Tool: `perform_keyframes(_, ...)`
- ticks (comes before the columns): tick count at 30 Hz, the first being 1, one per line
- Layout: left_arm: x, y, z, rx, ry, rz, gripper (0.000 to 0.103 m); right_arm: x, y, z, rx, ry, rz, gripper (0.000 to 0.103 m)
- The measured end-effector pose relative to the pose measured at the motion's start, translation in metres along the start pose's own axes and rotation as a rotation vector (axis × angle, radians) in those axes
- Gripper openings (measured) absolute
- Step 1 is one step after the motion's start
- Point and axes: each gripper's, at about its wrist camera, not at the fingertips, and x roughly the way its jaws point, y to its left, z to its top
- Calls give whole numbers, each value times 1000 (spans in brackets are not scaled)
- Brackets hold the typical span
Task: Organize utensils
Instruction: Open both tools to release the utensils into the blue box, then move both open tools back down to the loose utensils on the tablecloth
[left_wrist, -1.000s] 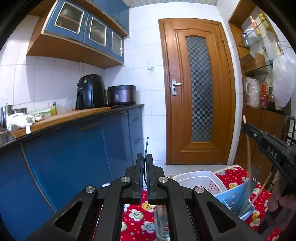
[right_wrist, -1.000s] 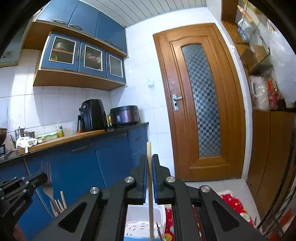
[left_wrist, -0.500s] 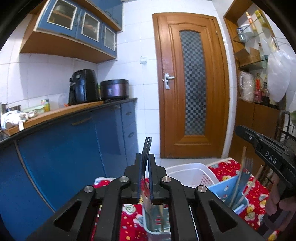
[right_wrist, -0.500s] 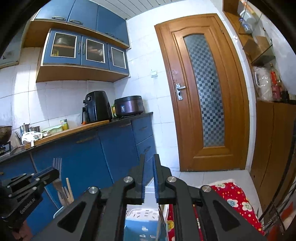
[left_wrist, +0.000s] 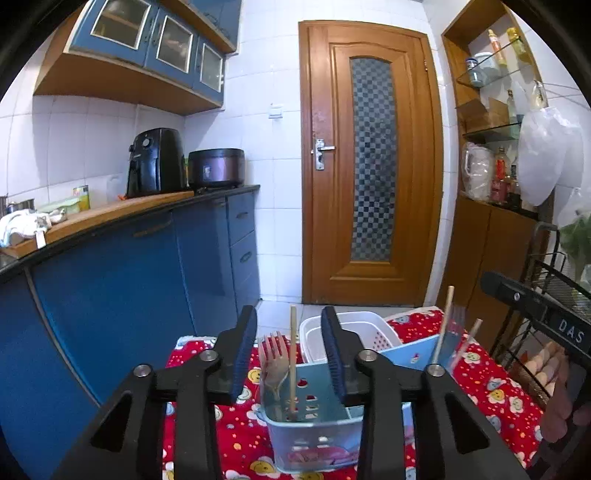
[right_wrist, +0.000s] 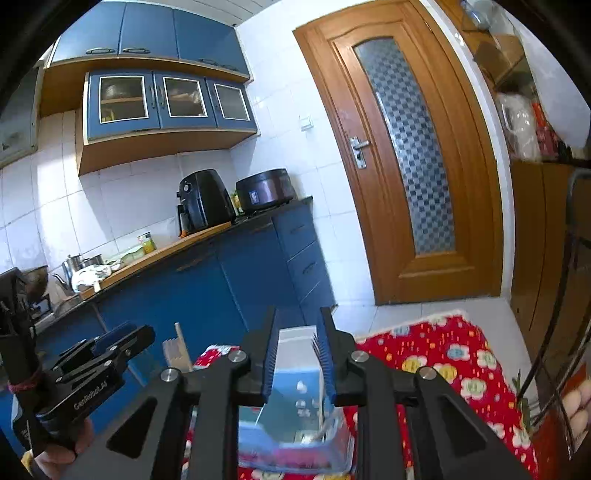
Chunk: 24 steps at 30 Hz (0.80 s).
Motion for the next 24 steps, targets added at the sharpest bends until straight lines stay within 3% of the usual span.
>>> perform_keyframes(12, -40, -12, -10, -11, 20, -56, 39, -42, -3, -23, 24, 87, -4, 25)
perform_keyframes(24, -72, -20, -40, -25, 77, -96, 39, -66, -10, -59, 50, 189, -15, 27)
